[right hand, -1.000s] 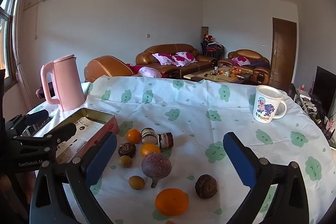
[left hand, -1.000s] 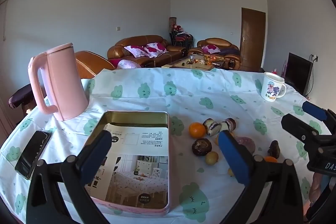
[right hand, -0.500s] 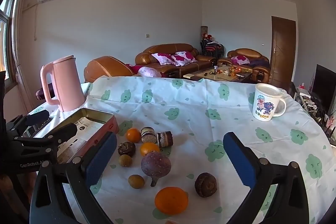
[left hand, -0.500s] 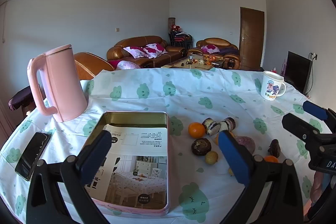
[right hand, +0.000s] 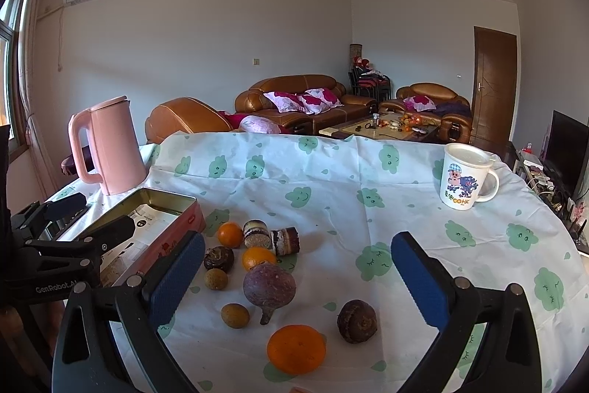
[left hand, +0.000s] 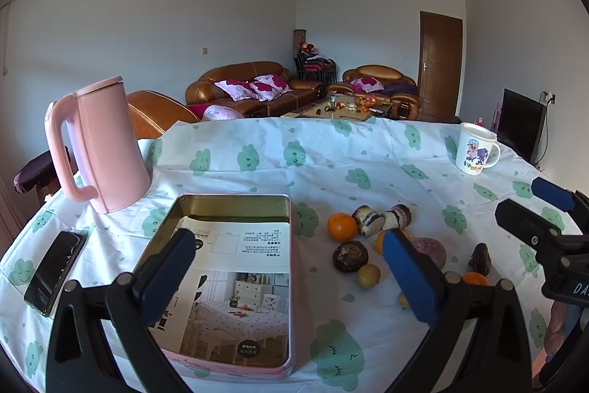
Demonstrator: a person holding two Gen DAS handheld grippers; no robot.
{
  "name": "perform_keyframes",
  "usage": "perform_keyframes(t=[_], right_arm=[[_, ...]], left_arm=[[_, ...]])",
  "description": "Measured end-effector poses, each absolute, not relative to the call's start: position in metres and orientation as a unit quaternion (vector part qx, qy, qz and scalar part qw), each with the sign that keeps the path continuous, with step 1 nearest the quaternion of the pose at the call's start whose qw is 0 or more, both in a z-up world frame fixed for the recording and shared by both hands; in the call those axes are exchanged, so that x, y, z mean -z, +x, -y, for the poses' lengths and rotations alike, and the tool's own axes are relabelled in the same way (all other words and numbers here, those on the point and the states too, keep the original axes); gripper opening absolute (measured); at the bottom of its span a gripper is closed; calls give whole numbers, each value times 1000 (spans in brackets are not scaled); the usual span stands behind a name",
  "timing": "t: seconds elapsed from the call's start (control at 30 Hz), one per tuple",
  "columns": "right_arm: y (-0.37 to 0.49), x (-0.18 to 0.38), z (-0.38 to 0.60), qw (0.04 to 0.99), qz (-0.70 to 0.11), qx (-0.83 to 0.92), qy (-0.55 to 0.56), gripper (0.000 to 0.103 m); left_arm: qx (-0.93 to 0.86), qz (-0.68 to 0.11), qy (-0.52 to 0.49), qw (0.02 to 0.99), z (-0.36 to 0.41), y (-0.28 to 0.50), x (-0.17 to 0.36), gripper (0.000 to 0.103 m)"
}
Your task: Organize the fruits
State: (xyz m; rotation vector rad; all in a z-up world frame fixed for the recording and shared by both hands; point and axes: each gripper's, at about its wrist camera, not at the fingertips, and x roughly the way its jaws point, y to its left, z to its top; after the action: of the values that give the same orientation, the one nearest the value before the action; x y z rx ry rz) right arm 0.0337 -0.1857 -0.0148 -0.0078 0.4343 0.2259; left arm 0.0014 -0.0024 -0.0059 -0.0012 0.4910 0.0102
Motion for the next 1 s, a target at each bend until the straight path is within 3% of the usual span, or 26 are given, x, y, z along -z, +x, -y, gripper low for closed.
perform_keyframes(t=[1.0], right_arm=[[34,23,184,968,-224,-111,-1,102]], left_arm=[[-4,-247,1,969,7,0,13,103]])
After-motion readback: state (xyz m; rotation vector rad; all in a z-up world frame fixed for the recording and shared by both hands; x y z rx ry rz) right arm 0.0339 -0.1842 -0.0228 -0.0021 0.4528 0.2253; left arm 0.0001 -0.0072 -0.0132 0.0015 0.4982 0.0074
